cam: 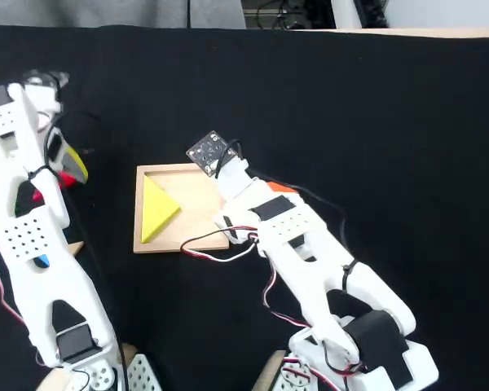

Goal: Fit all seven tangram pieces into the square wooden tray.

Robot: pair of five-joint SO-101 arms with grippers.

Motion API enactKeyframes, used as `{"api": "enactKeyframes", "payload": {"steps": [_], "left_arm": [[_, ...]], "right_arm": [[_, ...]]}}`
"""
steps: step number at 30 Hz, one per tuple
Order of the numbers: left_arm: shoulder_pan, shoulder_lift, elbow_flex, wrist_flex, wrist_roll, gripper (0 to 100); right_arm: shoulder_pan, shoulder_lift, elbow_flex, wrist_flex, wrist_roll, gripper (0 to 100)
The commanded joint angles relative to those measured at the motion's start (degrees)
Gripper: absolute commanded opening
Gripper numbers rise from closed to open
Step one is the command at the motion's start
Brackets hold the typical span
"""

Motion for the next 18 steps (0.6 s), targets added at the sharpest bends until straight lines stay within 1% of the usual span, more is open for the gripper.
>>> {"api": "enactKeyframes", "payload": {"steps": [1,3,7,10,14,18], "left_arm": [[1.5,-10.0,-1.3,1.2,2.2,21],[2.3,-13.5,2.8,1.2,3.7,21],[4.1,-22.2,13.3,1.2,15.3,21],[7.0,-29.9,23.4,1.2,20.9,21],[13.4,-42.1,37.9,1.1,25.8,21],[21.6,-53.3,49.3,-0.2,27.8,21]], "right_arm": [[-0.6,-0.3,-0.3,-1.0,0.6,1.5],[-0.6,-0.4,-0.3,-1.0,0.6,1.5],[-0.4,-0.6,-0.3,-1.0,0.6,1.4],[-0.3,-0.8,-0.3,-1.0,0.5,1.2],[-0.2,-0.9,-0.6,-0.6,0.5,1.2],[2.3,-1.0,-1.0,-0.5,0.2,1.2]]}}
